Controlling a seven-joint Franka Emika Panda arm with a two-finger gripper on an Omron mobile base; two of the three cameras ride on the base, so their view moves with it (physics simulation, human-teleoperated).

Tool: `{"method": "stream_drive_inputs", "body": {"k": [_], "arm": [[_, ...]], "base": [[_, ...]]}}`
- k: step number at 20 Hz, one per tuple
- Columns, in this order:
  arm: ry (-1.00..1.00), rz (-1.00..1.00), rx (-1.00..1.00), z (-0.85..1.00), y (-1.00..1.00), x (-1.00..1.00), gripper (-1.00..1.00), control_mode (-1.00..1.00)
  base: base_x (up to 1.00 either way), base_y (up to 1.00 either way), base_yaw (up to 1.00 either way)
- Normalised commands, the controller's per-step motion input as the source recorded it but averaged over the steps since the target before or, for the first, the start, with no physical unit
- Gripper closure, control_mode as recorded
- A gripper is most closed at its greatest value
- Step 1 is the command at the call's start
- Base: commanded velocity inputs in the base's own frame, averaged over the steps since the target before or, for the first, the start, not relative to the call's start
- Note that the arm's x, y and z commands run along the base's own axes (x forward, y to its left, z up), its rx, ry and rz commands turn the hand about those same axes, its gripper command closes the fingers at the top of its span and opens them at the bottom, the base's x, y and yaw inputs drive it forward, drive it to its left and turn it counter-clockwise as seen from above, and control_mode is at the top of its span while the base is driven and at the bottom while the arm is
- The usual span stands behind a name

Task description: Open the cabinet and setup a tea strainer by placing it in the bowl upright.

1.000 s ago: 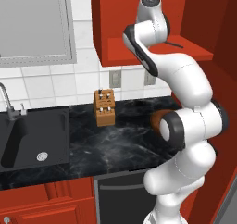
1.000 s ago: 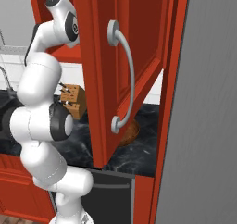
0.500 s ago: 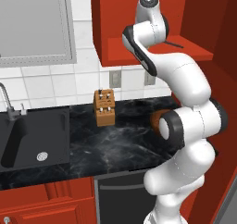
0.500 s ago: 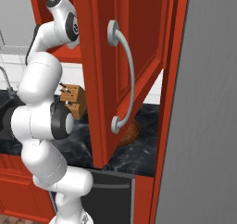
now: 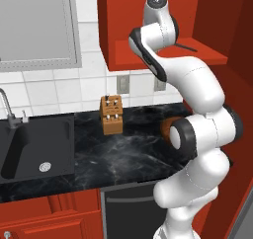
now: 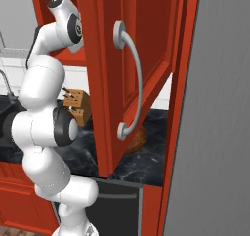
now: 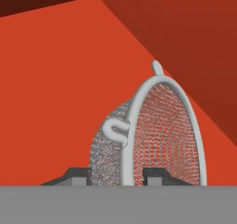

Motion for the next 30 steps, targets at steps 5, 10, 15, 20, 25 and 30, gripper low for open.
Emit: {"method": "stream_drive_inputs", "body": {"k": [5,10,15,20,25,30], "arm": [[0.0,0.01,0.0,0.0,0.1,0.0,1.0,-1.0],[0.0,0.01,-0.11,-0.01,0.08,-0.04,1.0,-1.0],[-0.13,0.0,-0.19,-0.24,0.0,-0.55,1.0,-1.0],[-0.14,0.0,-0.14,-0.13,0.0,-0.54,1.0,-1.0],[-0.01,-0.01,0.0,0.0,0.0,-0.9,1.0,-1.0],[0.0,-0.15,-0.01,0.01,0.06,-0.93,1.0,-1.0]], "base": [[0.0,0.0,0.0],[0.0,0.0,0.0],[0.0,0.0,0.0],[0.0,0.0,0.0],[0.0,0.0,0.0],[0.0,0.0,0.0]]}}
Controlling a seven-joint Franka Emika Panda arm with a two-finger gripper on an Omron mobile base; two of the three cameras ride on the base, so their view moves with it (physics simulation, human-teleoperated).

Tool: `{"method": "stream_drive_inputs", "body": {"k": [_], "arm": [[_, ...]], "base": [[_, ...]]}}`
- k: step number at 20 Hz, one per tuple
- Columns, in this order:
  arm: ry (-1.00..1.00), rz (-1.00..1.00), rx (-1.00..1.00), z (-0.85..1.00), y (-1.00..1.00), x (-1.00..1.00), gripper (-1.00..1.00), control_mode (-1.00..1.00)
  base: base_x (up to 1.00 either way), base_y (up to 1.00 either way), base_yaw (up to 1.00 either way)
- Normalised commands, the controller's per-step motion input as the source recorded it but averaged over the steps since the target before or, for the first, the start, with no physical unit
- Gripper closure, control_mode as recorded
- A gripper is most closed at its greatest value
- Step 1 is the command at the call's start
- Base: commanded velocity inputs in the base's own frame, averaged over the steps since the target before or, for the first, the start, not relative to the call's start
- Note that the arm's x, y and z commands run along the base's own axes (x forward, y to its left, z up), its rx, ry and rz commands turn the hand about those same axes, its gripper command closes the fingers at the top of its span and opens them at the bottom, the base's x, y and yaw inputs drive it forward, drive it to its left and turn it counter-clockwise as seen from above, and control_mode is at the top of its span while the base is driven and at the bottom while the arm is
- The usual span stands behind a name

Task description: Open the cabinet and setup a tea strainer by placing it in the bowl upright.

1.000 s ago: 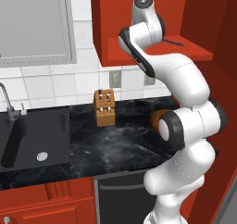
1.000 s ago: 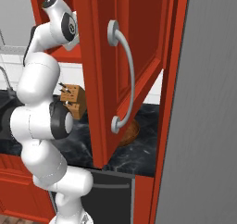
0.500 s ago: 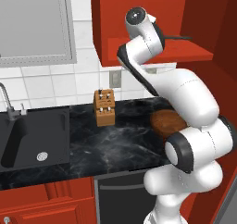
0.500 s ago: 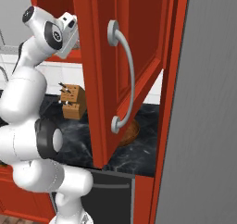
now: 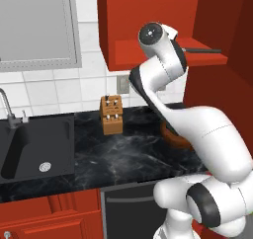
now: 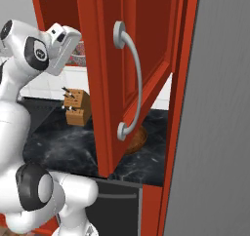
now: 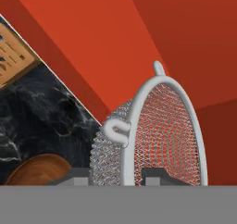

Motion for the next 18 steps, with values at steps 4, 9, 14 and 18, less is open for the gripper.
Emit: {"method": "stream_drive_inputs", "body": {"k": [4,9,14,18], "arm": [[0.02,-0.25,-0.06,0.03,0.21,-0.8,1.0,-1.0],[0.0,-0.27,-0.09,0.0,0.53,-0.66,1.0,-1.0],[0.0,-0.26,-0.01,0.0,0.13,-0.52,1.0,-1.0],[0.01,-0.1,0.08,-0.15,-0.3,-0.27,1.0,-1.0]], "base": [[0.0,0.0,0.0],[0.0,0.0,0.0],[0.0,0.0,0.0],[0.0,0.0,0.0]]}}
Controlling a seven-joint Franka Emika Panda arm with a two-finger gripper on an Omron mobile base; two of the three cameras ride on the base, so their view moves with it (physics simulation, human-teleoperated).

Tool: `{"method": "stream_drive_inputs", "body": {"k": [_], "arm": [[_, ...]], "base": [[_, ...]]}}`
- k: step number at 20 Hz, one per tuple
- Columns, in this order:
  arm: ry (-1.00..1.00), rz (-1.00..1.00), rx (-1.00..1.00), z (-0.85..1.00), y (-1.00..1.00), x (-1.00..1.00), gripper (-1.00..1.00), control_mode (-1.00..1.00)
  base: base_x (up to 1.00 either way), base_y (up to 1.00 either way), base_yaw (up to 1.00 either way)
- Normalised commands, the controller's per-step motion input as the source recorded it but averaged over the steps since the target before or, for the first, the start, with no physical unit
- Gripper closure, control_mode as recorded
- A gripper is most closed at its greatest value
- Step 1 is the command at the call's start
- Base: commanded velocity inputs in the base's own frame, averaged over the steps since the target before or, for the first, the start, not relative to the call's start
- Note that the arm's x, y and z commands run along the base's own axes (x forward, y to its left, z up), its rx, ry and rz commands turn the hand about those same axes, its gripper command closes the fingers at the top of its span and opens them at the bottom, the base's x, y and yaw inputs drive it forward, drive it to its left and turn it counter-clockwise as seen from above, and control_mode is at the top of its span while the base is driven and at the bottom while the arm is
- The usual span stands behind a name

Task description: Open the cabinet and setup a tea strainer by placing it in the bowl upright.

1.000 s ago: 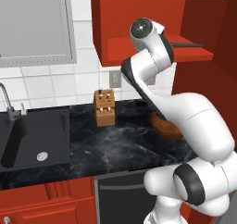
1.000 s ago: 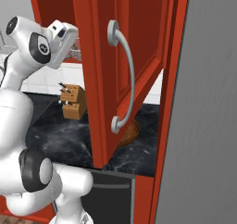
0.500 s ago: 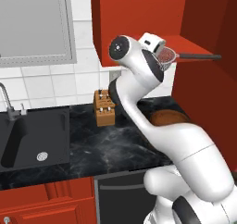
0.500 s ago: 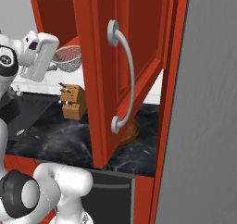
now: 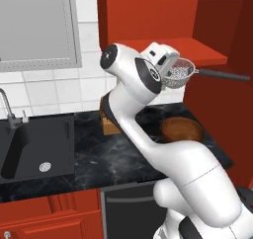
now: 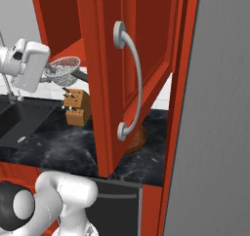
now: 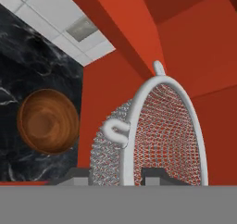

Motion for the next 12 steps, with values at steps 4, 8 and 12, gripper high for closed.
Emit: {"method": "stream_drive_inputs", "body": {"k": [4,8,12], "arm": [[0.1,-0.03,0.02,-0.21,-0.32,-0.01,1.0,-1.0],[0.0,-0.07,0.06,-0.31,-0.21,-0.32,1.0,-1.0],[0.0,-0.08,0.08,-0.26,-0.22,-0.45,1.0,-1.0]], "base": [[0.0,0.0,0.0],[0.0,0.0,0.0],[0.0,0.0,0.0]]}}
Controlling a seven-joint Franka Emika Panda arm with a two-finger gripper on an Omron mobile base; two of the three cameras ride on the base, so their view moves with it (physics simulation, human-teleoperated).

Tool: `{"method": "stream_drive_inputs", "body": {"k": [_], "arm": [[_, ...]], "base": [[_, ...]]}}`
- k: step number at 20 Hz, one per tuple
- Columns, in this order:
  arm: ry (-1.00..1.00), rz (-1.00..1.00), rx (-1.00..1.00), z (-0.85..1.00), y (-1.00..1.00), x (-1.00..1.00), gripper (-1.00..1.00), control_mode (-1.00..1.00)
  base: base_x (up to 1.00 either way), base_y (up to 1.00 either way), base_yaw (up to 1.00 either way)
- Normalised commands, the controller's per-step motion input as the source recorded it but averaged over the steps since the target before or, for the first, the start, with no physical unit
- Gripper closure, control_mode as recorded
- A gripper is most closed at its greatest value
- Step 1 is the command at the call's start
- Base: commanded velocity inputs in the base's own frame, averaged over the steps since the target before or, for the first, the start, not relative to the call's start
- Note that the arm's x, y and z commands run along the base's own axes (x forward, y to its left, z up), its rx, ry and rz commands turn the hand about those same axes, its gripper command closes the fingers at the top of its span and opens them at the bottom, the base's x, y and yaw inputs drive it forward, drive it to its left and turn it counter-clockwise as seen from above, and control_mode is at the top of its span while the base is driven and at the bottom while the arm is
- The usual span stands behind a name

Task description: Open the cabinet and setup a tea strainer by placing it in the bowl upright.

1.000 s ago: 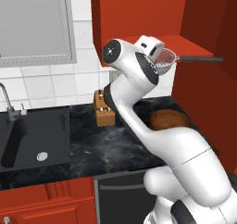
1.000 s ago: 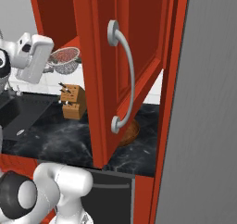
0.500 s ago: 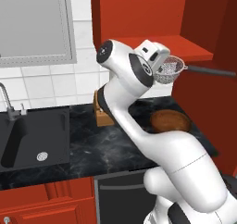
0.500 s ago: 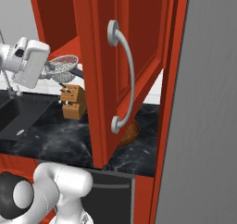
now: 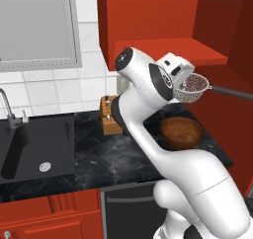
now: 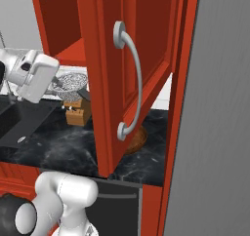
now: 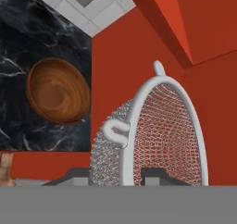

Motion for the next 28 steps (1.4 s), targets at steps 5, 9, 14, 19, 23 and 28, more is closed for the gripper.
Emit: {"method": "stream_drive_inputs", "body": {"k": [5,9,14,19,23,28], "arm": [[0.0,-0.09,0.09,-0.32,-0.18,-0.29,1.0,-1.0],[-0.01,-0.07,0.08,-0.47,-0.14,0.0,1.0,-1.0],[0.0,-0.1,0.06,-0.51,-0.1,0.01,1.0,-1.0],[0.0,-0.12,0.04,-0.42,-0.21,0.08,1.0,-1.0],[0.0,-0.07,0.08,-0.36,-0.55,0.28,1.0,-1.0],[0.0,-0.01,0.05,-0.3,-0.48,0.54,1.0,-1.0]], "base": [[0.0,0.0,0.0],[0.0,0.0,0.0],[0.0,0.0,0.0],[0.0,0.0,0.0],[0.0,0.0,0.0],[0.0,0.0,0.0]]}}
